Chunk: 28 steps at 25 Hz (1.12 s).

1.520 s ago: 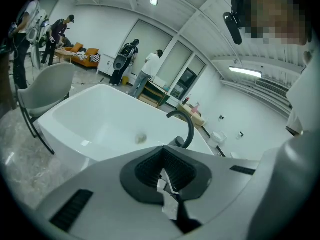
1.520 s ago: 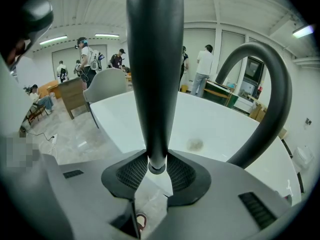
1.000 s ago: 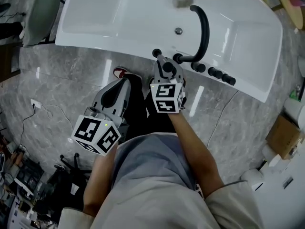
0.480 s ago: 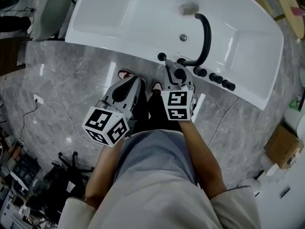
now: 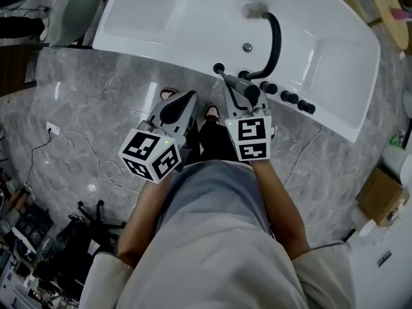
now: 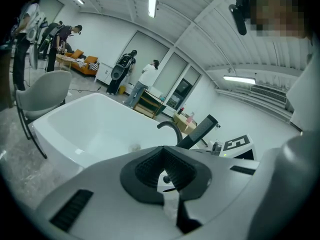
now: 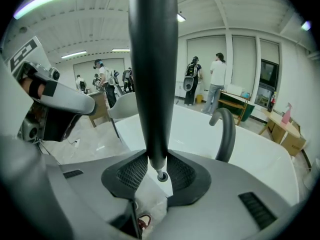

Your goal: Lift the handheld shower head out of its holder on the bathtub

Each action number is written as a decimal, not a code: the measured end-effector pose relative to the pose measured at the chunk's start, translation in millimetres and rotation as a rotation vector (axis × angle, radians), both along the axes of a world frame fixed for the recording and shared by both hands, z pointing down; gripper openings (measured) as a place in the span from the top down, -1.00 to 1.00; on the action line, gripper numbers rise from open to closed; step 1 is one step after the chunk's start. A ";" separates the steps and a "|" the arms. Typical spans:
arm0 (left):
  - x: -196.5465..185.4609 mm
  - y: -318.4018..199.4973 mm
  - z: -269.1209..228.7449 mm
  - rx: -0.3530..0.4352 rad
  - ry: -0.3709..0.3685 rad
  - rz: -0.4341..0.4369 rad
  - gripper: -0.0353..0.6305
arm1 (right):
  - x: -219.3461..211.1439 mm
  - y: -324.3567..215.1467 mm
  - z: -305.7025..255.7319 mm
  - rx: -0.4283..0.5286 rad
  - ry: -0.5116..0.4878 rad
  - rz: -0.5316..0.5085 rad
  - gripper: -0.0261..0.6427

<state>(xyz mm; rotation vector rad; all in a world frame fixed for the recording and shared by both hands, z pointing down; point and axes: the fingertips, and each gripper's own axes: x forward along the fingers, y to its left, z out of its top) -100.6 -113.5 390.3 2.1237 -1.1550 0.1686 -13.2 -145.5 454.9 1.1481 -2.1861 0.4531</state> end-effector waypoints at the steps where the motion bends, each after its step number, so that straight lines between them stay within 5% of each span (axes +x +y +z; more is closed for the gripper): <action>1: 0.1 1.0 -1.4 0.003 0.003 -0.003 0.88 | -0.2 1.5 -3.8 0.000 0.000 -0.007 0.53; 28: 24.7 12.6 -70.1 0.144 0.045 -0.002 0.88 | 22.9 40.7 -146.6 0.060 -0.172 -0.167 0.53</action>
